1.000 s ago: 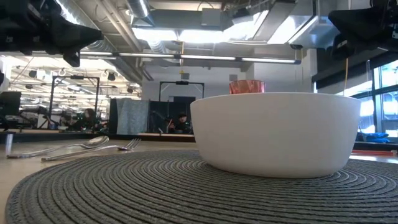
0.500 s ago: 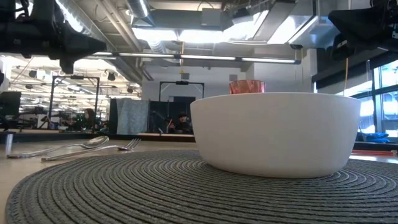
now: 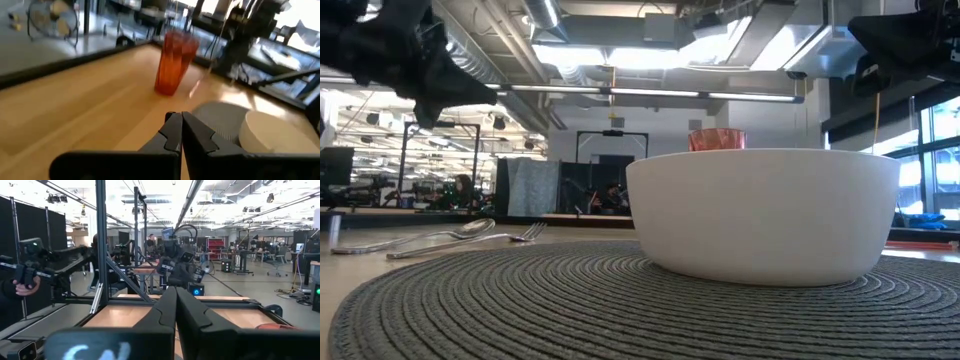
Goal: Pick & Place Utensil
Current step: Put the silver spoon into the white bowl
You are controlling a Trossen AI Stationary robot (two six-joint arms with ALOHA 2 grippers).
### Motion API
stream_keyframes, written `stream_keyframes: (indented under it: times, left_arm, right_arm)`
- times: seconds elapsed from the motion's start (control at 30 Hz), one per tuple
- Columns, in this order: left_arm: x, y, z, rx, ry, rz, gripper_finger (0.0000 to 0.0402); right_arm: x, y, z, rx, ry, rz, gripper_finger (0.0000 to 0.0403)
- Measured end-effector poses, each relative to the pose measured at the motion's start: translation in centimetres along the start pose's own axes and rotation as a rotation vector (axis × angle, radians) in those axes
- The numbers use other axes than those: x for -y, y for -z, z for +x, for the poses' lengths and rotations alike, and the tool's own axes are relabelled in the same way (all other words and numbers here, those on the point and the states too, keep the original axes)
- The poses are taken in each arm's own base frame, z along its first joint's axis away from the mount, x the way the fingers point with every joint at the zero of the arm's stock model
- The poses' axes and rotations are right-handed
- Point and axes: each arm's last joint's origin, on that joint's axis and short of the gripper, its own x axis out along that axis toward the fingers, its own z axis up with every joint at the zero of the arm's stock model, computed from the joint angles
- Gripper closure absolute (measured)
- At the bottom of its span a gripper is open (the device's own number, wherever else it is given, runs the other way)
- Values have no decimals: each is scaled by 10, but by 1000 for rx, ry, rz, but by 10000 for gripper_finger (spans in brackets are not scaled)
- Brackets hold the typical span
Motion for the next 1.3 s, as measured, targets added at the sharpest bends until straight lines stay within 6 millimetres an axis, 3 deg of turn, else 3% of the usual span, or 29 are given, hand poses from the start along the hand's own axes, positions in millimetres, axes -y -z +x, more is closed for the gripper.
stream_keyframes:
  times: [0.17,0.33,0.67,0.97,1.3]
  left_arm:
    - [29,-17,11,-257,-30,14,399]
    - [51,-25,23,-506,-168,14,398]
    - [66,-9,55,-629,-435,-50,386]
    - [67,21,73,-855,-502,-155,310]
    - [70,40,84,-953,-531,-260,210]
  right_arm:
    - [0,0,0,2,0,50,397]
    - [0,0,0,3,-11,84,390]
    - [0,0,0,2,-11,79,384]
    - [0,0,0,-2,-15,79,383]
    - [-2,0,0,-2,-61,79,383]
